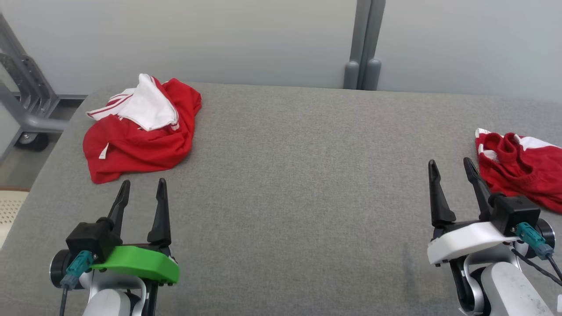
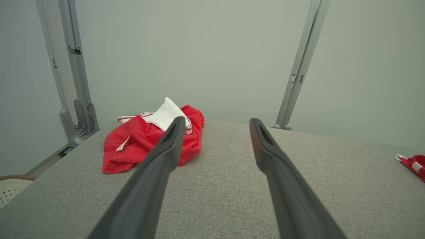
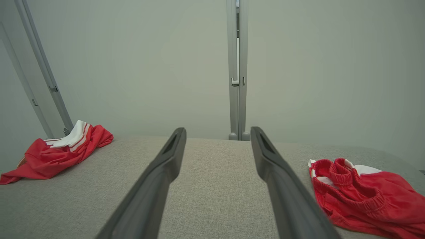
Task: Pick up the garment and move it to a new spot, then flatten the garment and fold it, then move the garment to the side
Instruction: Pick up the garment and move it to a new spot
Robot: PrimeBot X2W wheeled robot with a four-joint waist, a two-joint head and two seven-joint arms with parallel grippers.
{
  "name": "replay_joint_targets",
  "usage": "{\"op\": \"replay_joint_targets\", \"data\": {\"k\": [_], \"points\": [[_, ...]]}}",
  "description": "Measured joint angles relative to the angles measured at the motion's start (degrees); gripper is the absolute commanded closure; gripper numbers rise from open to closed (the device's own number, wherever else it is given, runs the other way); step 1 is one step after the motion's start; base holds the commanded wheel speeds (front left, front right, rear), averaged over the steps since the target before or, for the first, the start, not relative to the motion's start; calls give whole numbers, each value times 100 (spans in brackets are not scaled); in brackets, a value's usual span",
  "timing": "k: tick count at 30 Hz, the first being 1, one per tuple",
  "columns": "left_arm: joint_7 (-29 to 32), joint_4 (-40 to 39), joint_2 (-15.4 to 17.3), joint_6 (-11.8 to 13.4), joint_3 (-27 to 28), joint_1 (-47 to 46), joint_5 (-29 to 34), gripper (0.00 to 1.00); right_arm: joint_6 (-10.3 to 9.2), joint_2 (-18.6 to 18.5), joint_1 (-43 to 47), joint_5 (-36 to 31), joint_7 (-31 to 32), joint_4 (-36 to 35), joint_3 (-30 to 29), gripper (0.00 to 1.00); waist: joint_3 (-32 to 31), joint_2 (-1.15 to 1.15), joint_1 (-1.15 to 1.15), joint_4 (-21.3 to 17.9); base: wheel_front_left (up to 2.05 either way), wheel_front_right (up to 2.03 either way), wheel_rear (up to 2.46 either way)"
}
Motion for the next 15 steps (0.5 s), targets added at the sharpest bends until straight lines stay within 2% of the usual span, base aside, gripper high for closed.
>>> {"op": "replay_joint_targets", "data": {"k": [15], "points": [[182,-246,24,125,-7,178,42,0,1,59,86,41,-1,-18,60,0,-25,0,0,992,0,0,0]]}}
